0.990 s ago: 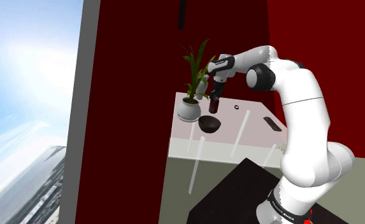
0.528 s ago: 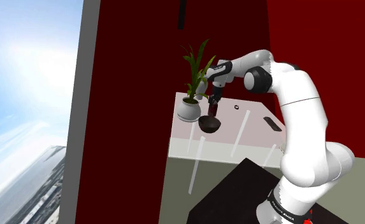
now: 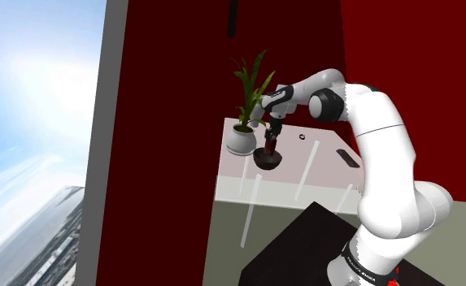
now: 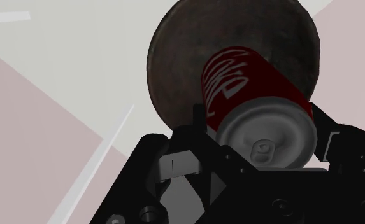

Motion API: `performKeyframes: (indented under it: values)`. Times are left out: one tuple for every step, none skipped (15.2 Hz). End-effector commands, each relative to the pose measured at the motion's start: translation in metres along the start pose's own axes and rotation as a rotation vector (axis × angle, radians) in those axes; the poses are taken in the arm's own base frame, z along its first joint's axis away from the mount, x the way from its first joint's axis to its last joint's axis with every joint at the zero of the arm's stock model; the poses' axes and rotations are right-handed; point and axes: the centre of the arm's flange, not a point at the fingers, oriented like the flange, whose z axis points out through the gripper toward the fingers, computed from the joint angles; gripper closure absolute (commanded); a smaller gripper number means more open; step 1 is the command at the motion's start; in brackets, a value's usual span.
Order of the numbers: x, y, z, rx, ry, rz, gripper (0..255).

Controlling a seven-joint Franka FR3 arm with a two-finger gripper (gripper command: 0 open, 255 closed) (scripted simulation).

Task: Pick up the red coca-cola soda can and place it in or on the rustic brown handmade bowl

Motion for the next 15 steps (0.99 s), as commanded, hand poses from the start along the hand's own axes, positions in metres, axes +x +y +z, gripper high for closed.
performKeyframes:
  values:
    - [0.001, 0.0, 0.009, -0.001, 0.001, 0.0, 255]
    - [0.001, 0.0, 0.009, -0.001, 0.001, 0.0, 255]
    - [0.001, 0.0, 0.009, -0.001, 0.001, 0.0, 255]
    - [0.001, 0.0, 0.009, -0.001, 0.001, 0.0, 255]
    - [0.001, 0.0, 0.009, -0.001, 0.001, 0.0, 255]
    - [0.001, 0.0, 0.009, -0.001, 0.001, 0.0, 255]
    - [0.001, 0.0, 0.009, -0.001, 0.001, 0.0, 255]
    - [0.001, 0.0, 0.009, -0.001, 0.001, 0.0, 255]
    - [0.001, 0.0, 0.009, -0.001, 0.001, 0.0, 0]
    - [0.001, 0.0, 0.009, -0.001, 0.001, 0.0, 0]
    - [0.001, 0.0, 0.008, -0.001, 0.001, 0.0, 0]
    - [0.001, 0.0, 0.009, -0.001, 0.001, 0.0, 0]
    - [0.001, 0.0, 0.009, -0.001, 0.001, 0.0, 0]
    - [0.001, 0.0, 0.009, -0.001, 0.001, 0.0, 0]
    - [0.001, 0.0, -0.005, -0.001, 0.001, 0.0, 0]
